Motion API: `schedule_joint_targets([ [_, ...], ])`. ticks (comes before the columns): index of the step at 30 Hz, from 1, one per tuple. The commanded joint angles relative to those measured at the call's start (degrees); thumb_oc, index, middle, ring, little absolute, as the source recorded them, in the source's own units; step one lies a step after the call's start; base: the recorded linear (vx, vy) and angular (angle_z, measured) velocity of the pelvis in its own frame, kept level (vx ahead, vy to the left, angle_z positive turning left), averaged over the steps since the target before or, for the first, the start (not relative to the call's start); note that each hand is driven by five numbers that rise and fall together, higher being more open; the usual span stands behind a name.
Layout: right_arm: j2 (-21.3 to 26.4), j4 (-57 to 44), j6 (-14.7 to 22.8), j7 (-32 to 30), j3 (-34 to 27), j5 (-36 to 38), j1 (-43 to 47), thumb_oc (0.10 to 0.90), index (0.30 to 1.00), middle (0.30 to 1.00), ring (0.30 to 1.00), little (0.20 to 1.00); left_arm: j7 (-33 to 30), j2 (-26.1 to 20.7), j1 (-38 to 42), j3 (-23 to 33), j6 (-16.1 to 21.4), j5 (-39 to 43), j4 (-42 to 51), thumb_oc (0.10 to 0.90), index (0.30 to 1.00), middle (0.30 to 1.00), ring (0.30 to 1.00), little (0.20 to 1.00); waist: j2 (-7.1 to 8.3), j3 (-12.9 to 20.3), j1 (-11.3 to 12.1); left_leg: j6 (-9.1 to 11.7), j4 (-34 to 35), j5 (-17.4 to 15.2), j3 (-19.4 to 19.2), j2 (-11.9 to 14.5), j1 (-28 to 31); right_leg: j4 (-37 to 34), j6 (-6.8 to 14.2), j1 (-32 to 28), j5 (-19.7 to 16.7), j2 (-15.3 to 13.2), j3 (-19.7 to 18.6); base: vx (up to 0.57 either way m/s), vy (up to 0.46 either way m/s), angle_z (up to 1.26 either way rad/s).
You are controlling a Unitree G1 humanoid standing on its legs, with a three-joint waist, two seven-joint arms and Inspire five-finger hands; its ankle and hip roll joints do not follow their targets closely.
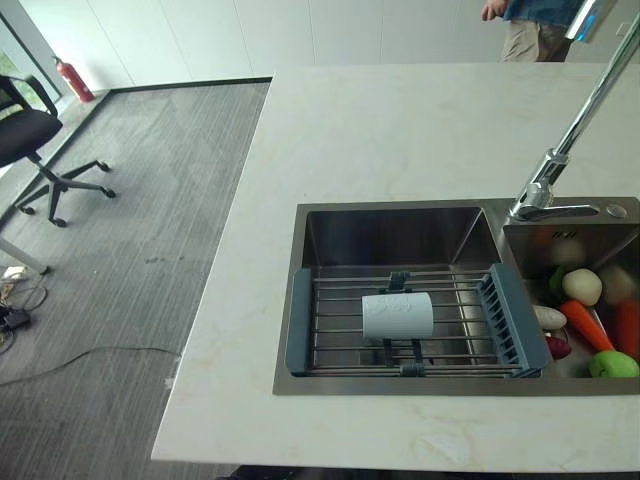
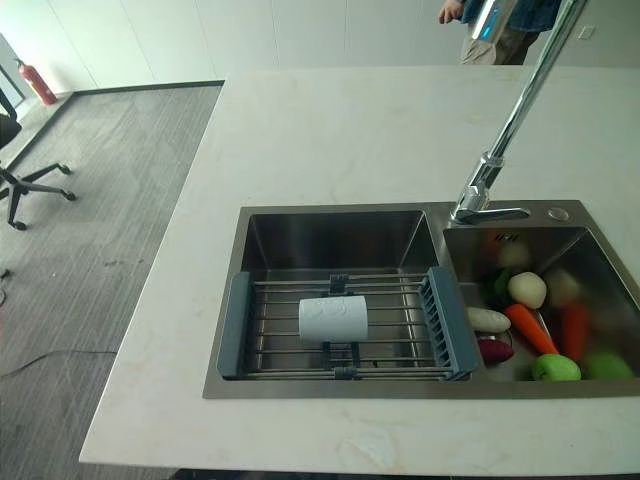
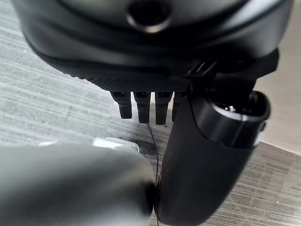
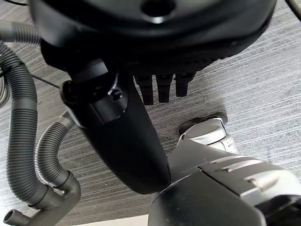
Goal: Place the dishes in the dishwasher.
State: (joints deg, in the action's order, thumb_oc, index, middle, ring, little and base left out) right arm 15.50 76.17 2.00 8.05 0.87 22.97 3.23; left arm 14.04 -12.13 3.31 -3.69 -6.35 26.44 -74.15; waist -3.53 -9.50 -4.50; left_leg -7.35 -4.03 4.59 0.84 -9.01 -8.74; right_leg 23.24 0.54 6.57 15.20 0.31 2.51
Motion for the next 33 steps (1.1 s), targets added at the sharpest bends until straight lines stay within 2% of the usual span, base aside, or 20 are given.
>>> schedule_joint_targets([
  [1, 1.4, -2.2, 0.4, -0.2, -0.9, -0.8, 0.8, 0.800, 0.900, 0.900, 0.900, 0.900, 0.1, -1.5, -0.7, 0.4, -1.0, -0.6, 0.0, 0.800, 0.900, 0.900, 0.900, 0.900, -0.49, 0.1, 0.7, 4.3, -13.2, -15.1, -2.5, 3.8, -2.5, -6.1, 5.7, 1.4, -9.7, -2.7, 0.3, 0.01, 0.011, 0.03],
  [2, 1.3, -2.4, 0.7, -0.1, -0.8, -1.5, 1.1, 0.800, 0.900, 0.900, 0.900, 0.900, 0.2, -1.5, -1.0, 0.7, -1.3, -1.0, 0.0, 0.800, 0.900, 0.900, 0.900, 0.900, -0.42, 0.0, 1.1, 4.1, -13.2, -15.3, -3.2, 4.3, -2.6, -6.1, 6.0, 0.8, -11.3, -2.6, 2.5, -0.03, -0.054, -0.08],
  [3, 1.2, -3.1, 0.4, 0.4, -0.4, -3.3, 1.9, 0.800, 0.900, 0.900, 0.900, 0.900, -1.1, -1.8, -1.3, 1.0, -1.3, 0.4, 0.3, 0.800, 0.900, 0.900, 0.900, 0.900, -0.75, -0.7, 1.7, 3.7, -13.2, -15.7, -4.1, 6.0, -2.4, -5.5, 7.1, 0.6, -15.2, -2.7, 6.3, -0.08, -0.113, -0.21],
  [6, 1.2, -3.5, -0.1, 0.5, -0.5, -2.5, 2.2, 0.800, 0.900, 0.900, 0.900, 0.900, -0.9, -2.7, -0.9, 1.5, -1.5, 1.8, -0.3, 0.800, 0.900, 0.900, 0.900, 0.900, -0.60, -1.8, 2.1, 3.7, -13.2, -16.3, -3.6, 6.3, -1.7, -2.9, 7.7, 3.8, -17.7, -6.0, 7.4, -0.11, -0.204, -0.55],
  [8, 1.3, -3.4, 0.1, 0.5, -0.9, -2.8, 1.8, 0.800, 0.900, 0.900, 0.900, 0.900, -0.4, -3.1, -0.9, 1.9, -1.7, 2.0, -0.7, 0.800, 0.900, 0.900, 0.900, 0.900, -0.82, -2.0, 2.2, 4.2, -13.2, -16.5, -2.7, 6.7, -1.3, -4.3, 7.9, 4.2, -18.6, -8.1, 7.5, -0.06, -0.238, -0.16],
  [10, 1.3, -3.2, 0.2, 0.6, -1.1, -3.0, 1.7, 0.800, 0.900, 0.900, 0.900, 0.900, -0.4, -3.3, -1.0, 2.2, -1.9, 1.9, -0.8, 0.800, 0.900, 0.900, 0.900, 0.900, -0.87, -2.1, 2.3, 4.6, -13.2, -16.5, -2.1, 7.1, -1.1, -5.6, 8.1, 3.7, -18.6, -8.9, 7.4, -0.05, -0.251, 0.08],
  [11, 1.3, -3.0, 0.5, 1.2, -1.1, -3.3, 1.7, 0.800, 0.900, 0.900, 0.900, 0.900, -0.6, -3.6, -1.1, 2.4, -2.3, 1.9, -0.9, 0.800, 0.900, 0.900, 0.900, 0.900, -0.64, -2.1, 2.5, 5.2, -13.2, -16.3, -1.5, 7.7, -1.0, -6.1, 8.4, 3.2, -17.1, -9.7, 7.1, -0.08, -0.415, 0.28],
  [12, 1.4, -3.1, 0.9, 1.8, -0.9, -3.6, 1.6, 0.800, 0.900, 0.900, 0.900, 0.900, -0.6, -3.7, -1.4, 2.5, -2.5, 1.7, -1.2, 0.800, 0.900, 0.900, 0.900, 0.900, -0.05, -2.0, 2.8, 6.3, -13.2, -15.6, -1.5, 8.6, -1.4, -6.1, 8.1, 2.7, -12.7, -10.0, 7.6, -0.09, -0.465, 0.31],
  [13, 1.5, -3.3, 0.9, 2.4, -0.7, -4.1, 1.5, 0.800, 0.900, 0.900, 0.900, 0.900, -1.0, -3.8, -1.7, 2.8, -2.5, 1.9, -1.3, 0.800, 0.900, 0.900, 0.900, 0.900, 0.41, -1.8, 3.2, 7.4, -13.2, -15.1, -2.3, 9.9, -1.8, -6.1, 8.0, 2.2, -10.1, -10.5, 8.9, -0.07, -0.394, 0.35],
  [14, 1.5, -3.5, 0.6, 2.9, -0.5, -4.7, 1.5, 0.800, 0.900, 0.900, 0.900, 0.900, -1.6, -3.8, -1.9, 3.1, -2.5, 2.4, -1.3, 0.800, 0.900, 0.900, 0.900, 0.900, 0.71, -1.6, 3.4, 8.2, -13.2, -14.7, -3.2, 10.9, -2.0, -6.1, 8.1, 1.9, -9.1, -10.9, 9.8, -0.09, -0.376, 0.49],
  [16, 1.9, -3.5, 1.6, 3.7, 0.6, -5.7, 1.9, 0.800, 0.900, 0.900, 0.900, 0.900, -2.6, -3.4, -2.2, 3.4, -2.7, 2.4, -1.2, 0.800, 0.900, 0.900, 0.900, 0.900, 1.20, -1.6, 3.8, 11.0, -13.2, -12.7, -6.5, 15.1, -3.7, -6.1, 7.4, 1.0, -6.8, -9.9, 10.4, -0.12, -0.314, 0.56],
  [18, 2.4, -4.1, 2.5, 3.3, 1.7, -7.2, 2.4, 0.800, 0.900, 0.900, 0.900, 0.900, -3.4, -2.8, -1.8, 3.3, -3.2, 0.4, -1.6, 0.800, 0.900, 0.900, 0.900, 0.900, 1.41, -2.4, 4.5, 11.9, -13.2, -11.1, -7.8, 16.5, -5.0, -6.1, 6.5, -0.3, -5.4, -8.8, 10.3, -0.17, -0.201, 0.54],
  [21, 3.3, -4.5, 1.1, 2.1, 1.7, -1.9, 3.0, 0.800, 0.900, 0.900, 0.900, 0.900, -3.8, -2.3, -1.1, 2.9, -4.0, 0.8, -2.5, 0.800, 0.900, 0.900, 0.900, 0.900, 2.05, -2.8, 4.8, 10.6, -13.2, -12.3, -7.5, 14.5, -3.1, -6.1, 5.5, -1.1, -5.1, -9.1, 10.9, -0.19, -0.126, 0.24],
  [23, 3.4, -4.1, 1.1, 0.9, 0.2, 0.6, 1.7, 0.800, 0.900, 0.900, 0.900, 0.900, -4.3, -2.6, -0.7, 2.9, -6.1, 1.0, -2.0, 0.800, 0.900, 0.900, 0.900, 0.900, 1.84, -2.3, 3.8, 11.0, -13.2, -12.4, -9.6, 15.2, -2.7, -6.1, 5.5, -2.1, -4.8, -9.4, 12.2, -0.03, 0.033, 0.46],
  [24, 3.6, -3.4, -0.3, -0.7, -0.7, 1.3, 1.3, 0.800, 0.900, 0.900, 0.900, 0.900, -4.6, -2.7, -0.8, 3.6, -6.7, 1.8, -2.1, 0.800, 0.900, 0.900, 0.900, 0.900, 1.48, -2.0, 3.6, 11.0, -13.2, -12.6, -8.6, 14.6, -1.9, -6.1, 5.5, -2.5, -5.0, -9.6, 11.9, 0.00, 0.115, 0.62],
  [26, 4.2, -2.0, -1.6, 0.0, -1.9, 0.8, 0.8, 0.800, 0.900, 0.900, 0.900, 0.900, -5.2, -2.8, -0.6, 3.9, -7.3, 5.9, -2.2, 0.800, 0.900, 0.900, 0.900, 0.900, 1.11, -1.5, 3.5, 11.1, -13.2, -12.8, -8.2, 14.3, -1.7, -6.1, 5.5, -2.3, -5.1, -10.1, 12.2, -0.01, 0.087, 0.41],
  [28, 3.7, -0.8, -0.9, 0.6, -2.7, -2.9, 0.4, 0.800, 0.900, 0.900, 0.900, 0.900, -7.1, -2.6, -0.6, 5.7, -7.2, 10.3, -1.8, 0.800, 0.900, 0.900, 0.900, 0.900, 0.76, -0.9, 4.0, 11.3, -13.2, -13.4, -8.1, 13.9, -1.0, -6.1, 6.1, -2.2, -5.1, -11.3, 13.0, 0.03, 0.034, -0.13],
  [30, 3.0, -0.2, -0.1, 0.2, -2.4, -3.0, 0.4, 0.800, 0.900, 0.900, 0.900, 0.900, -8.3, -2.4, -1.1, 8.7, -5.7, 14.5, -1.5, 0.800, 0.900, 0.900, 0.900, 0.900, 0.85, -0.1, 4.9, 11.2, -13.2, -14.3, -7.2, 13.1, -0.1, -6.1, 6.8, -2.2, -5.4, -12.1, 13.3, 0.04, -0.013, -0.37],
  [32, 3.6, -1.4, 1.2, 1.4, -3.0, -2.4, 0.3, 0.800, 0.900, 0.900, 0.900, 0.900, -11.4, -3.4, -2.3, 11.9, -0.6, 18.3, -1.3, 0.800, 0.900, 0.900, 0.900, 0.900, 0.85, 1.1, 5.3, 11.2, -13.2, -14.8, -6.7, 12.6, 0.2, -6.1, 7.0, -2.3, -5.0, -12.3, 13.3, 0.03, 0.000, -0.05],
  [33, 4.0, -1.9, 1.0, 1.1, -3.2, -1.5, 0.3, 0.800, 0.900, 0.900, 0.900, 0.900, -13.3, -4.6, -2.9, 14.5, 3.0, 20.3, -1.0, 0.800, 0.900, 0.900, 0.900, 0.900, 0.72, 1.3, 5.5, 11.1, -13.2, -15.1, -6.6, 12.4, 0.5, -6.1, 6.9, -2.5, -4.6, -12.4, 13.2, 0.03, 0.032, 0.09],
])
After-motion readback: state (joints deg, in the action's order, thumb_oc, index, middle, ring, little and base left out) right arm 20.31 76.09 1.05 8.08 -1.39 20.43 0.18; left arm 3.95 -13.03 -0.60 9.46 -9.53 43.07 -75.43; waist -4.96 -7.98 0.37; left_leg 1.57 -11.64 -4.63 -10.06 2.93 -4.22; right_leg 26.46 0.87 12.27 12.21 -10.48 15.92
